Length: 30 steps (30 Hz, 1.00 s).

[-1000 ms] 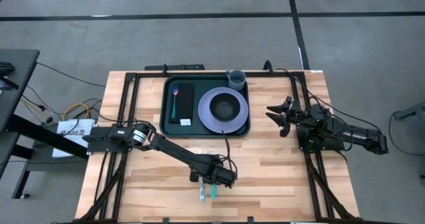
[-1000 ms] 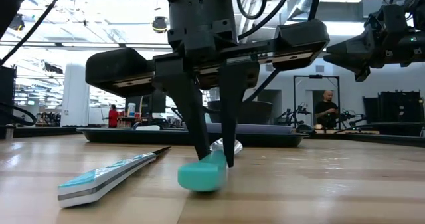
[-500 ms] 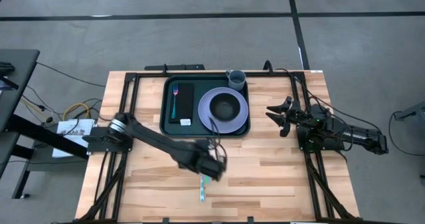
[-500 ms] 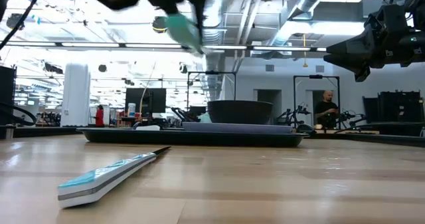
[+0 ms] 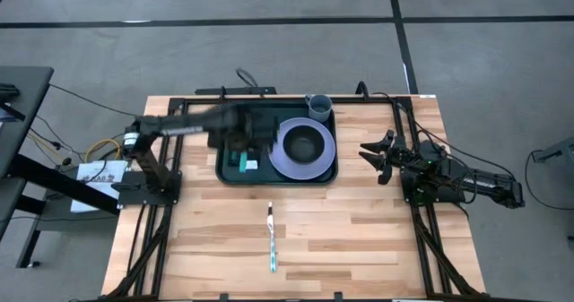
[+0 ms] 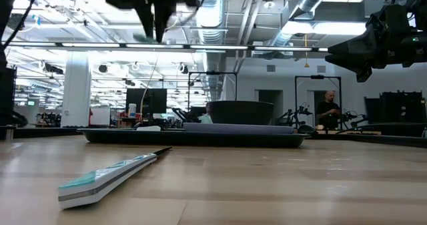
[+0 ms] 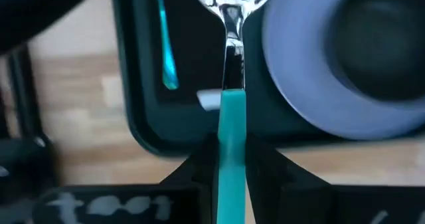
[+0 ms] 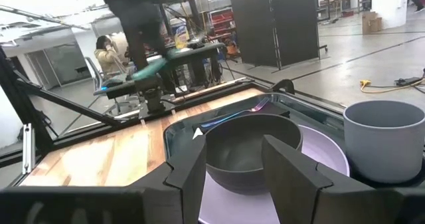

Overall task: Set up tray
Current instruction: Put the green spoon to the right of the purple fork on the black napkin

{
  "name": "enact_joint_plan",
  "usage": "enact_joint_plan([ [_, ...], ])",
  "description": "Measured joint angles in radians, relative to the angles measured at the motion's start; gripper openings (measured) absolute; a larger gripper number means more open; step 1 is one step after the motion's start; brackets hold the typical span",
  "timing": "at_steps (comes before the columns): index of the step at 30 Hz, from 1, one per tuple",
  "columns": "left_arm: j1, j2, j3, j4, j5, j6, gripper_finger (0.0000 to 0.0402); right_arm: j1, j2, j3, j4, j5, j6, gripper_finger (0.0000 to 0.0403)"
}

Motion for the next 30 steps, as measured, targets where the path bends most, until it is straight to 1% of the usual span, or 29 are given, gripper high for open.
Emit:
enact_joint_plan([
  [3, 0.141, 0.001, -0.047, 0.033, 0.061, 0.147, 0.0031, 0.0, 0.0, 0.0, 0.0, 0.0, 0.0, 0.0139],
  [6, 0.253, 0.0, -0.13, 0.15, 0.113, 0.256, 0.0031, 0.0, 0.0, 0.0, 0.0, 0.0, 0.0, 0.0139],
  [10, 0.374, 0.001, -0.243, 0.274, 0.168, 0.326, 0.0031, 0.0, 0.0, 0.0, -0.001, 0.0, 0.0, 0.0137],
  [13, 0.438, 0.001, -0.345, 0.398, 0.218, 0.349, 0.0031, 0.0, 0.0, 0.0, -0.001, 0.0, 0.0, 0.0137],
  [16, 0.48, 0.001, -0.444, 0.493, 0.275, 0.353, 0.0031, 0.0, 0.0, 0.0, -0.001, 0.0, 0.0, 0.0136],
  [20, 0.509, 0.001, -0.556, 0.604, 0.306, 0.372, 0.0031, 0.0, 0.0, 0.0, -0.001, 0.0, 0.0, 0.0138],
  [23, 0.518, 0.001, -0.603, 0.657, 0.313, 0.397, 0.0031, 0.0, 0.0, 0.0, -0.001, 0.0, 0.0, 0.0139],
  [30, 0.543, 0.001, -0.696, 0.781, 0.35, 0.399, 0.0031, 0.0, 0.0, 0.0, -0.002, 0.0, 0.0, 0.0137],
])
